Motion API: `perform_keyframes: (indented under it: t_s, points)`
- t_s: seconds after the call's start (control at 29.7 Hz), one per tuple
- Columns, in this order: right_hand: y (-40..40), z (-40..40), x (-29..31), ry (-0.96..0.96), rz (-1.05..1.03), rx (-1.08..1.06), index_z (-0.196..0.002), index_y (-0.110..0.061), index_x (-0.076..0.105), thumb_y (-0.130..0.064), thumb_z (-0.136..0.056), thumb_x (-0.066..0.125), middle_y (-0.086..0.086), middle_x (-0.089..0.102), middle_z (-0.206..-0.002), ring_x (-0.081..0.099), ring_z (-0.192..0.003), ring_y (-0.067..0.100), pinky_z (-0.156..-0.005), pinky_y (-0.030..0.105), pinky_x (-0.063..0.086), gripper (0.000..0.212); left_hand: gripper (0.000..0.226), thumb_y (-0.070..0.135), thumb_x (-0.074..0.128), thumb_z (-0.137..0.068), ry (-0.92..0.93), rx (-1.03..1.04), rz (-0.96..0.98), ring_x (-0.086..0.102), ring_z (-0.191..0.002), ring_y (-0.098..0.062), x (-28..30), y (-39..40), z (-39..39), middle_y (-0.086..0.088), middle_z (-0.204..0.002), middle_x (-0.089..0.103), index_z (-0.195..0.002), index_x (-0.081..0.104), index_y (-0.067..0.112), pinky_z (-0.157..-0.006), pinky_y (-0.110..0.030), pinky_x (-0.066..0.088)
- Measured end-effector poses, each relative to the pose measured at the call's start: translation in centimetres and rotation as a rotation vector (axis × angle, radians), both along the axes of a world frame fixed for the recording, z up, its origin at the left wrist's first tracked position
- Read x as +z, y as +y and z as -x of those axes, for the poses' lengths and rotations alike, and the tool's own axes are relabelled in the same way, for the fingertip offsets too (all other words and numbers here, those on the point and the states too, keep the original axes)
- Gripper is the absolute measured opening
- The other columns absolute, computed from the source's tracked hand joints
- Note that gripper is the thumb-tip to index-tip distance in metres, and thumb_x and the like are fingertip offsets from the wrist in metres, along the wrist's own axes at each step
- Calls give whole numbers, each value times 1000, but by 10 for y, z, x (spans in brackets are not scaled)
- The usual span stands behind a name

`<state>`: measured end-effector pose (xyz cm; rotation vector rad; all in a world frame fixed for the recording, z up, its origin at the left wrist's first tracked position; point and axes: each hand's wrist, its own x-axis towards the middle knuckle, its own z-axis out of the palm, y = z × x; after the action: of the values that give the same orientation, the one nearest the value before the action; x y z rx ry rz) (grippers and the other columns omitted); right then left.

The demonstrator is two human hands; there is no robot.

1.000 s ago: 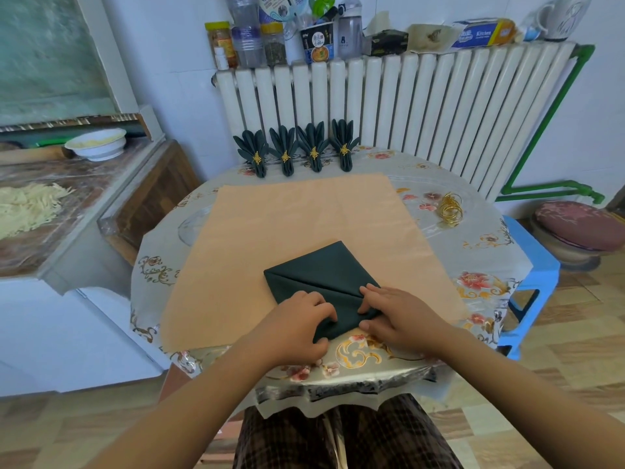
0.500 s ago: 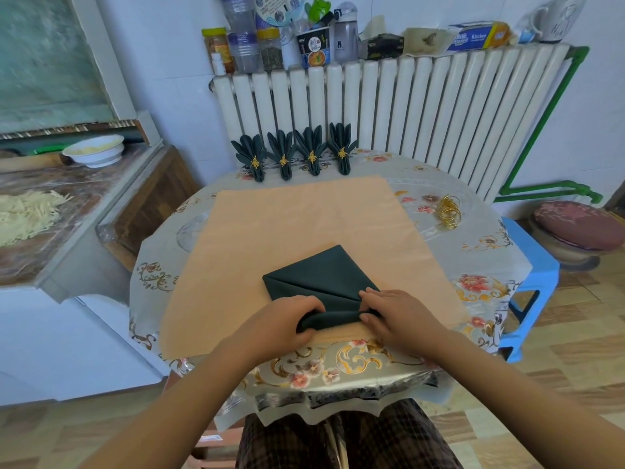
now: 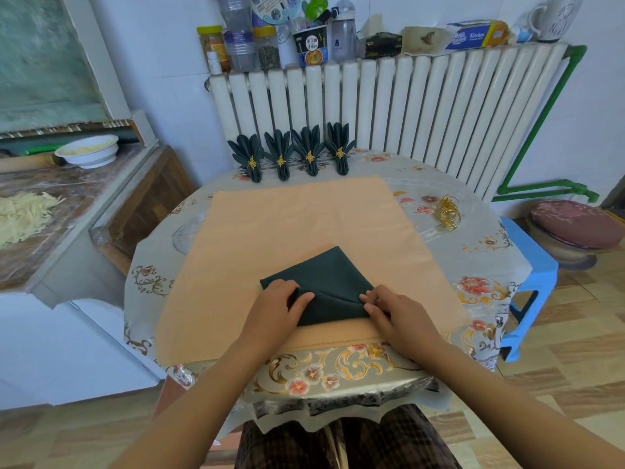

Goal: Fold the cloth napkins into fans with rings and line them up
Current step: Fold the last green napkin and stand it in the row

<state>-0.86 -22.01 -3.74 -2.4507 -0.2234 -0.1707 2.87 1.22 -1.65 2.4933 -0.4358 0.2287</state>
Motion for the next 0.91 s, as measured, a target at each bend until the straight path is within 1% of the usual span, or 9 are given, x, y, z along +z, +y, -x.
perform_keyframes:
  t_s: [0.13,0.3,0.47,0.54,0.64,0.71,0.74,0.81,0.91]
  points:
    - [7,-2,-2,-30,-14,-78,-91,-22,53,-26,-93,56,-14,70,-104,65,-88,15,-73,30,49,5,35,31,57,-94,30,160,4,36,-61,-5,-4,-11,-5,8,-68,39,-67,37,21,-59,-12,31]
    - [12,-2,-2,-73,15,-112,-89,-16,60,-23,-93,58,-12,70,-97,63,-79,15,-64,27,44,8,22,27,54,-96,95,252,1,38,-66,-8,-8,-23,-5,4,-82,43,-81,43,14,-57,-22,26]
    - [15,-2,-3,-82,-10,-135,-85,-17,63,-20,-91,60,-9,71,-90,62,-75,15,-64,30,48,8,18,32,45,-99,27,302,-215,42,-80,-14,-11,-28,3,3,-91,44,-90,40,17,-63,-24,30]
    - [15,-2,-3,-83,-7,-142,-86,-18,65,-20,-91,60,-7,71,-87,62,-74,15,-66,33,49,7,17,31,54,-95,-10,321,-271,46,-85,-18,-12,-27,0,0,-95,51,-94,47,16,-68,-26,35]
    - [16,-2,-2,-78,7,-145,-88,-20,66,-21,-91,59,-4,70,-81,60,-71,16,-64,33,49,7,27,15,69,-79,-288,181,-304,56,-105,-30,-20,-28,-7,-11,-111,62,-104,65,9,-86,-40,41]
    - [16,-2,-1,-76,29,-142,-90,-20,66,-22,-91,59,-3,69,-78,59,-70,18,-62,32,46,7,35,24,49,-87,-337,-79,-383,49,-127,-28,-16,-34,-9,-10,-131,59,-115,67,13,-103,-41,27]
    - [16,-3,0,-82,42,-139,-90,-20,66,-22,-91,59,-3,69,-76,59,-69,19,-61,32,45,7,47,33,34,-92,-245,-202,-459,39,-137,-25,-14,-37,-8,-7,-142,49,-126,62,17,-111,-40,19]
    - [15,-3,0,-90,59,-128,-89,-20,65,-21,-90,59,-2,67,-72,57,-66,20,-58,30,41,7,62,47,8,-94,-99,-327,-581,5,-148,-17,-12,-42,-6,2,-158,14,-149,29,27,-118,-38,-3]
    - [16,-2,0,-99,44,-111,-85,-20,64,-20,-89,60,-3,67,-73,58,-67,18,-58,29,41,6,51,46,8,-101,96,-323,-591,-12,-146,-11,-20,-42,-8,9,-160,-6,-151,0,37,-119,-36,-11]
